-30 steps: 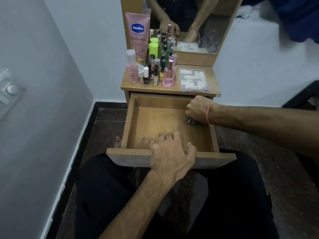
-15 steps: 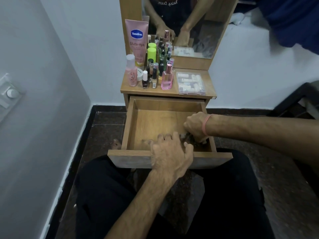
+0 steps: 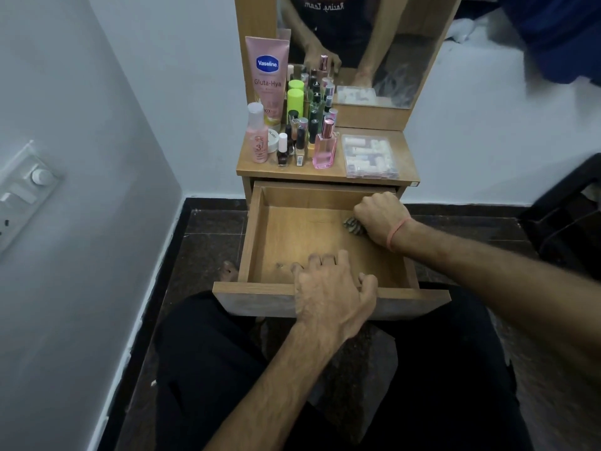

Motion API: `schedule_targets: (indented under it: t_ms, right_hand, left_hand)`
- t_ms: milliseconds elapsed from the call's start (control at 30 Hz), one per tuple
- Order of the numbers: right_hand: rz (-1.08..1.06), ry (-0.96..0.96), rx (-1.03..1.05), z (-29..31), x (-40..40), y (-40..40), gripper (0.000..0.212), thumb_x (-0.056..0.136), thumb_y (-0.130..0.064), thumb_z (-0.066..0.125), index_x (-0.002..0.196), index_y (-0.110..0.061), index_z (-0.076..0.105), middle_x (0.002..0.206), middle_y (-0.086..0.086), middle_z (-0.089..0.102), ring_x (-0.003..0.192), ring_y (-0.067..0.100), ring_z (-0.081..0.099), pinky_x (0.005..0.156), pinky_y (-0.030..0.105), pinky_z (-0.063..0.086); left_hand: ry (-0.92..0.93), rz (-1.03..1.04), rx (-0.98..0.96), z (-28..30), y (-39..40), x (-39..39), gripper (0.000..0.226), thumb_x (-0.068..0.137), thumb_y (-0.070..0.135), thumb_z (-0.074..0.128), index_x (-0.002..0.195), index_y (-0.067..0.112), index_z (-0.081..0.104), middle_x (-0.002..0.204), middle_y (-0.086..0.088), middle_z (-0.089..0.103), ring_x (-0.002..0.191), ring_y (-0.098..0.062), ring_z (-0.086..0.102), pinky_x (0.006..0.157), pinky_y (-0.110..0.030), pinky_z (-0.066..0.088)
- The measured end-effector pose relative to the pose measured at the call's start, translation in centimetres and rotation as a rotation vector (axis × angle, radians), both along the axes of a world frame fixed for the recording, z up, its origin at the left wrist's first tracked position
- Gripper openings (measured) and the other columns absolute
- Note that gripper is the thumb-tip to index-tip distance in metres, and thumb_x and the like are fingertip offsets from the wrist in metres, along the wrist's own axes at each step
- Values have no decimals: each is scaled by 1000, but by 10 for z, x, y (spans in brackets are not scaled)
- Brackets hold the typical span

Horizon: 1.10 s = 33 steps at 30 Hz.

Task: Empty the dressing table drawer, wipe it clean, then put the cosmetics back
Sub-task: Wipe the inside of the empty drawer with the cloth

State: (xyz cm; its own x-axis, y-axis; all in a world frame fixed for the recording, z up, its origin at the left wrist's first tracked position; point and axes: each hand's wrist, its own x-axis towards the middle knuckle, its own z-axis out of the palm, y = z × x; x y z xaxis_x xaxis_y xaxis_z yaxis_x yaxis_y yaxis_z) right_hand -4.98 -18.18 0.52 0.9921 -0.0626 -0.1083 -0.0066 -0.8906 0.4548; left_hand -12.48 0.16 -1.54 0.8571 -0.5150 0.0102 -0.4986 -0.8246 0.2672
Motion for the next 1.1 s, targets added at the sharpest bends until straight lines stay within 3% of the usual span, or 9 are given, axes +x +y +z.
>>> schedule_targets:
  t_ms: [133,233,400,533,600,733,867,933,1100]
  right_hand:
    - [-236,-217,372,-7,-2,3,19,99,-26,68,114,-17,75,106,10,76,99,34,73,87,43,59]
    - [-100,-83,653,-13,-11,25,24,101,-34,70,124,-30,74,110,0,76,102,18,72,95,37,60]
    - [103,274,633,-6,-48,35,22,101,-18,60,79,-21,62,80,0,66,78,21,65,65,31,51]
    - [9,324,662,10,-66,-11,10,93,-19,66,97,-23,75,94,-1,74,94,22,70,79,39,59]
    - [-128,223,1042,17,-74,-17,19,98,-12,67,109,-24,76,103,-4,77,96,15,73,81,32,61]
    - [-291,-82,1830,20,-78,0,23,103,-9,67,124,-17,71,100,9,73,73,18,60,59,30,51]
    - [-347,-151,2230,15,-69,23,25,106,-5,59,130,-7,65,104,14,71,73,19,60,54,28,55]
    - [-327,-186,2297,9,-69,32,28,104,-13,62,131,-8,65,107,16,69,77,22,62,55,30,57]
    - [-308,-342,2061,1,-77,43,37,98,-37,72,131,-22,68,117,12,75,88,26,70,63,35,59]
  left_hand:
    - [3,-24,9,3,0,2,51,98,58,27,113,23,61,115,-6,72,106,-27,61,98,-57,41]
    - [41,-32,-32,7,2,3,49,97,59,26,112,25,58,119,-4,70,112,-26,59,102,-57,43]
    - [76,-50,-234,13,14,1,24,98,47,37,98,27,50,104,5,60,101,-18,49,94,-47,46]
    - [273,-9,-545,25,22,7,16,90,46,36,91,31,42,97,9,52,95,-13,46,83,-36,45]
    - [401,53,-663,32,22,17,19,89,45,48,103,32,46,113,9,53,108,-10,50,89,-32,48]
    - [886,152,-980,46,20,52,52,90,45,73,135,26,54,138,1,60,118,-13,64,82,-30,59]
    - [939,126,-975,39,25,85,64,79,62,88,134,35,72,128,1,79,121,-22,74,100,-45,59]
    - [886,132,-1003,36,31,91,59,79,58,93,131,36,76,126,0,80,120,-22,75,102,-45,59]
    - [871,139,-1040,35,37,85,35,98,45,80,131,34,77,120,4,81,116,-16,76,92,-34,59]
